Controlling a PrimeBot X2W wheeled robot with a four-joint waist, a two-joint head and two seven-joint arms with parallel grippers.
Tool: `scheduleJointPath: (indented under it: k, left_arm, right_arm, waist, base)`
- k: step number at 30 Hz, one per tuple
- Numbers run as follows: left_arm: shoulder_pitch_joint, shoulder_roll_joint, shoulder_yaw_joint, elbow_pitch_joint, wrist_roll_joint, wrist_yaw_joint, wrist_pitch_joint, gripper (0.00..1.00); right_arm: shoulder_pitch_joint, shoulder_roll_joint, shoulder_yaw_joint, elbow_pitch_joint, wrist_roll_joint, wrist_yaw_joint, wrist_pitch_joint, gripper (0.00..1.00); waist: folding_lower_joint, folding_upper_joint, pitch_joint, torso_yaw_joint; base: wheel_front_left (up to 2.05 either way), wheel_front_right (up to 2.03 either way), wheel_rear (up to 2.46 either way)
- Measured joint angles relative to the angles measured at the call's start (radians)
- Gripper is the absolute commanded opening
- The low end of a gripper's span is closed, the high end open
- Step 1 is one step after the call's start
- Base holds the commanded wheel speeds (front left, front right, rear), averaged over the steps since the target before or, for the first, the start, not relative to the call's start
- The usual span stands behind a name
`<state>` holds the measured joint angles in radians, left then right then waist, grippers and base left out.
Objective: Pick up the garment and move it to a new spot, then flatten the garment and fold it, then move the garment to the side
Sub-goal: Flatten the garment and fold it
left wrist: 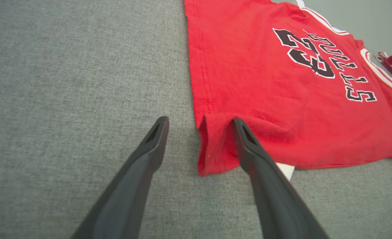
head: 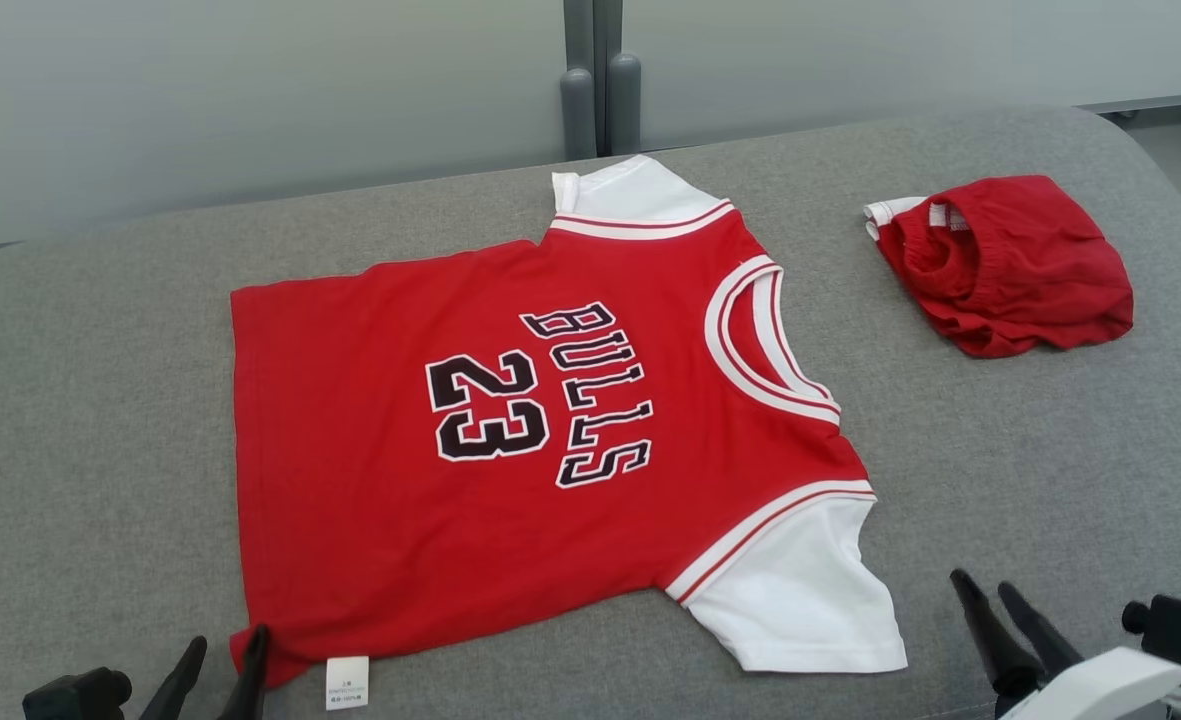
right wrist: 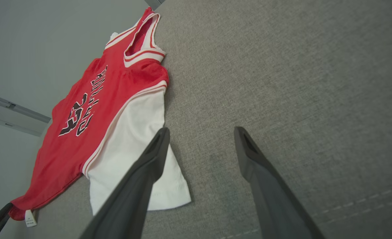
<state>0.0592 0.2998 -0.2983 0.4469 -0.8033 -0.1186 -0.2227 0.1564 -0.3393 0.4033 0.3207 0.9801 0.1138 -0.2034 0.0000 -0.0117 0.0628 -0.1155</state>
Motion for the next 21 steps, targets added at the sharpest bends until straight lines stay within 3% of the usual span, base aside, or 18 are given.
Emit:
scheduleJointPath:
  k: [6,14,21]
  left_arm:
    - [0.005,0.005,-0.023,-0.039,0.025,0.001,-0.007,1.0]
    - [0.016,0.026,0.017,-0.115,0.052,0.04,-0.017,1.0]
    - [0.01,0.001,0.04,-0.205,0.098,0.076,-0.026,1.0]
  right_arm:
    - [-0.053,-0.051,-0.045,-0.044,-0.028,0.0,-0.017,1.0]
    - [-0.093,-0.074,-0.079,-0.09,-0.083,-0.002,-0.031,1.0]
    - [-0.161,-0.073,-0.106,-0.141,-0.143,-0.038,-0.04,1.0]
  waist:
    - [0.0,0.0,-0.016,0.005]
    - [0.0,0.0,-0.042,0.022]
    - [0.0,0.0,-0.066,0.025]
  base:
    - [0.0,0.0,0.0]
    - [0.0,0.0,0.0]
    - [0.0,0.0,0.0]
